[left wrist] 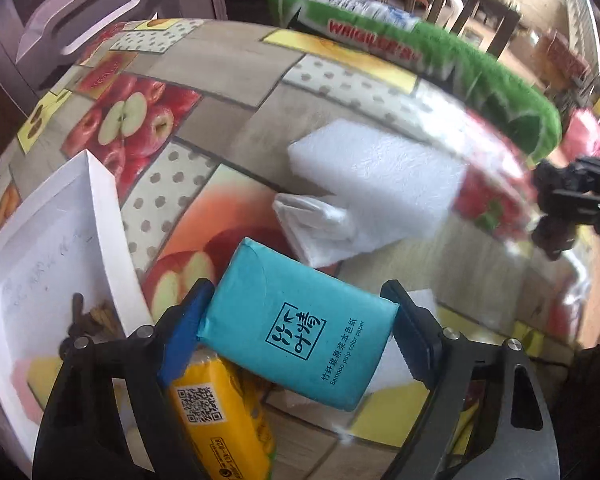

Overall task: Organize soft objects
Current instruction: 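Grasp the small blue knotted plush with right tool while left tool grasps the teal tissue pack, then carry the blue plush and teal tissue pack with both tools over the box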

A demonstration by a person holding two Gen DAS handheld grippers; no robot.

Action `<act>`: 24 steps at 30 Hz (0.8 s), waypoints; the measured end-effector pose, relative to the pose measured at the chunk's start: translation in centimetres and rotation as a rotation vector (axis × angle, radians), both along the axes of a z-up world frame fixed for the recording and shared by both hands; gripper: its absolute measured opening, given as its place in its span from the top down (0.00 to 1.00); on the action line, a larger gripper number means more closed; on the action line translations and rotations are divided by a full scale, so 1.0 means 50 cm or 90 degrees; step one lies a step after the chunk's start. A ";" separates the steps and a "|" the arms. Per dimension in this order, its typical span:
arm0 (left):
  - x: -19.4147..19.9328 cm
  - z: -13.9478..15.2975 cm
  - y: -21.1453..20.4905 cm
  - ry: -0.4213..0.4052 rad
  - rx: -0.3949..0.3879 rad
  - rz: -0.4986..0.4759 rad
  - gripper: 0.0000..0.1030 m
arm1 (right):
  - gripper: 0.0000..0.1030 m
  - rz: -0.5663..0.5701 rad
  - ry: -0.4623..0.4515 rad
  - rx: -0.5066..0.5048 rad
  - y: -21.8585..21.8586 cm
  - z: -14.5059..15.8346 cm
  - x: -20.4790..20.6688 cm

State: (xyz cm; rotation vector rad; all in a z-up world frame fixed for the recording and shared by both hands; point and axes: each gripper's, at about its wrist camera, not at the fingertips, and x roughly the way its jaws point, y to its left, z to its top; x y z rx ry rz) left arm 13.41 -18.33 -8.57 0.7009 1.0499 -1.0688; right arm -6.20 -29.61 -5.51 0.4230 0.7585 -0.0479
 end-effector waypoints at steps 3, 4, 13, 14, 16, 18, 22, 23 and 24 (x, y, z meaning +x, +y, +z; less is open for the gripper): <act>-0.019 0.027 0.017 -0.019 -0.042 0.013 0.18 | 0.76 0.002 -0.004 0.007 0.000 0.007 0.002; -0.025 0.038 0.025 -0.020 -0.060 0.025 0.18 | 0.76 0.003 -0.008 0.007 0.001 0.013 0.002; -0.108 0.179 0.133 -0.096 -0.179 0.177 0.18 | 0.76 0.039 -0.086 0.000 0.035 0.114 0.017; -0.111 0.196 0.148 -0.103 -0.188 0.203 0.18 | 0.76 0.045 -0.093 -0.003 0.041 0.124 0.021; -0.103 0.226 0.188 -0.111 -0.200 0.271 0.18 | 0.76 0.060 -0.106 -0.007 0.056 0.144 0.030; -0.087 0.248 0.223 -0.115 -0.213 0.328 0.18 | 0.76 0.074 -0.116 -0.007 0.070 0.158 0.040; -0.083 0.272 0.293 -0.143 -0.238 0.403 0.18 | 0.76 0.106 -0.132 -0.012 0.103 0.183 0.061; -0.087 0.275 0.308 -0.150 -0.240 0.416 0.18 | 0.76 0.113 -0.135 -0.014 0.110 0.187 0.065; -0.088 0.274 0.319 -0.154 -0.241 0.426 0.18 | 0.76 0.124 -0.139 -0.019 0.121 0.195 0.070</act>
